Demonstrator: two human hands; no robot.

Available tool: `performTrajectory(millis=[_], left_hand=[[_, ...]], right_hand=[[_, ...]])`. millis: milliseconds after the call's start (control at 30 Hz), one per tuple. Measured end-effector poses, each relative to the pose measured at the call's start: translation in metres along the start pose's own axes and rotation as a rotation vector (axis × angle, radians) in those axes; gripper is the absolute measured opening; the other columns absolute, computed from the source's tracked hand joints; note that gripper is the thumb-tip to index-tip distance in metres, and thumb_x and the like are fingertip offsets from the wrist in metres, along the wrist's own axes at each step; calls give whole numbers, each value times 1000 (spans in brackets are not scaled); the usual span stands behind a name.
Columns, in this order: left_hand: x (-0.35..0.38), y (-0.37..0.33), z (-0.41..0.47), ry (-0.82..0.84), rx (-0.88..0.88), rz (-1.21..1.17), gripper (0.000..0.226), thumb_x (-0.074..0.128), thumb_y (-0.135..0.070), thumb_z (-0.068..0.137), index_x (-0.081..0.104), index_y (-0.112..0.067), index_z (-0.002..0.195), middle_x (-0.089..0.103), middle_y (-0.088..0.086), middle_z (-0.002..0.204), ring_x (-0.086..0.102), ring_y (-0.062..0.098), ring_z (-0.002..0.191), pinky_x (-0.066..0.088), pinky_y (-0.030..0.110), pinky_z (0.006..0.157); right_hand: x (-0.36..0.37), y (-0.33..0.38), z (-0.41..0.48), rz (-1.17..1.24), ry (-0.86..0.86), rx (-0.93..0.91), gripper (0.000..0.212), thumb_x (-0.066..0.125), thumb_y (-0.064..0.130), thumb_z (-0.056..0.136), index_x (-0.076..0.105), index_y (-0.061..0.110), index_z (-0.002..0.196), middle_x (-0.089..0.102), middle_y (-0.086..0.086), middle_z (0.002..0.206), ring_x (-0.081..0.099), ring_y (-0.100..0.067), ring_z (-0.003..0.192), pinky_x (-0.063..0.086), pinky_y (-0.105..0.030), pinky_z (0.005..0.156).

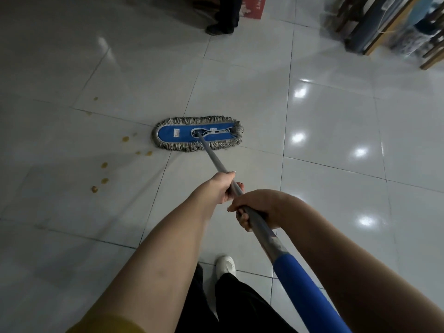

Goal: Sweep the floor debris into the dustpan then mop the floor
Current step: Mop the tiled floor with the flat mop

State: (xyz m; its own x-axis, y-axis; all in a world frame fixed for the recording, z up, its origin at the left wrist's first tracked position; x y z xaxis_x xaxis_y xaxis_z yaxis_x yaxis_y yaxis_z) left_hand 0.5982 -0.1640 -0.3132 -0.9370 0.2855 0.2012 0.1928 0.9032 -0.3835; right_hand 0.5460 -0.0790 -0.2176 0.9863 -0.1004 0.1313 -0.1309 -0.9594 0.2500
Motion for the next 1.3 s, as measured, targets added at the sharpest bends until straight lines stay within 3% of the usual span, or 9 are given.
performTrajectory(millis=[200,367,600,800,1067,1300], left_hand=[[8,55,-21,-13,-4,-4,25,41,-29,100,45,-6,92,53,6,67,53,10,27,43,17,30],[-7,97,-39,-12,13,-39,30,41,-29,100,42,-7,81,54,5,66,56,12,36,46,18,34],[-49,167,-82,6,-10,-74,29,41,-29,100,41,-7,81,52,6,67,54,12,31,47,19,34],[-56,212,-116,-2,-22,-35,29,40,-30,100,40,-8,80,54,5,68,55,15,55,47,18,34],[-48,271,-142,-72,18,-51,31,39,-30,101,40,-8,78,54,6,68,55,10,30,41,16,29],[1,351,-153,-93,28,-97,30,38,-30,101,42,-6,82,53,6,67,55,10,29,43,18,30]], right_hand=[[1,-54,-17,-20,23,11,32,49,4,92,43,9,61,46,-2,38,43,-10,29,40,-13,35],[24,-95,-28,-34,9,12,27,49,3,92,45,7,65,48,-3,40,44,-9,29,41,-14,36],[85,-166,-39,-16,19,34,28,49,4,92,45,8,65,48,-3,40,44,-10,30,41,-15,36],[98,-212,-59,-56,11,52,24,51,6,91,47,8,67,50,-3,44,46,-9,32,42,-15,37],[101,-274,-72,-66,83,8,27,48,3,91,45,9,65,49,-3,41,46,-9,31,42,-15,37],[56,-353,-89,-156,123,-5,28,49,4,91,45,9,64,48,-2,43,46,-10,32,42,-15,38]])
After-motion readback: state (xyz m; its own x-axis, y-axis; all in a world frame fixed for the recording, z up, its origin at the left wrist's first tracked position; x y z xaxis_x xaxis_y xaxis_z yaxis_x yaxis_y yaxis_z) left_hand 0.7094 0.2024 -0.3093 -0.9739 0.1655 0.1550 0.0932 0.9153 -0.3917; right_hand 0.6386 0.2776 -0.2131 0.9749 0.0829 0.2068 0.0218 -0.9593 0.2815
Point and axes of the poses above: each hand's wrist, its own z-axis towards the middle knuckle, its own x-axis out of the palm, y = z × x, the point moved 3 cm from there along z, towards the middle knuckle
